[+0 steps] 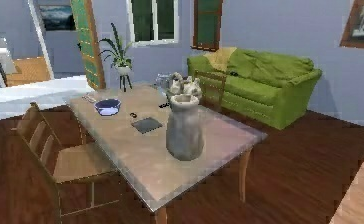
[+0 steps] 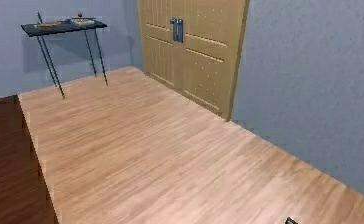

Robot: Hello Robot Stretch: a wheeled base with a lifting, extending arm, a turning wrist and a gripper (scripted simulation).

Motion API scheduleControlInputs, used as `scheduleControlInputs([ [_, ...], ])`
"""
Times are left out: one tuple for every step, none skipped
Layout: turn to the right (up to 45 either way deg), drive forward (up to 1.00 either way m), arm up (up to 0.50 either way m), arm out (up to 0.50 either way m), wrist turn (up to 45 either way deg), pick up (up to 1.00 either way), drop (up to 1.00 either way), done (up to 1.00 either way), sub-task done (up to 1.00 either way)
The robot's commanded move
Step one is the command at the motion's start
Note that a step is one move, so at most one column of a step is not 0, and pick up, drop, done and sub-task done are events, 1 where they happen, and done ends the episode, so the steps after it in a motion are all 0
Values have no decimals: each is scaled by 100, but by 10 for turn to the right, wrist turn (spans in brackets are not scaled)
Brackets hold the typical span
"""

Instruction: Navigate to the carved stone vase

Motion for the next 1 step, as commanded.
scheduleControlInputs([
  [0, 0, 0, 0, 0, 0, 0, 100, 0],
])
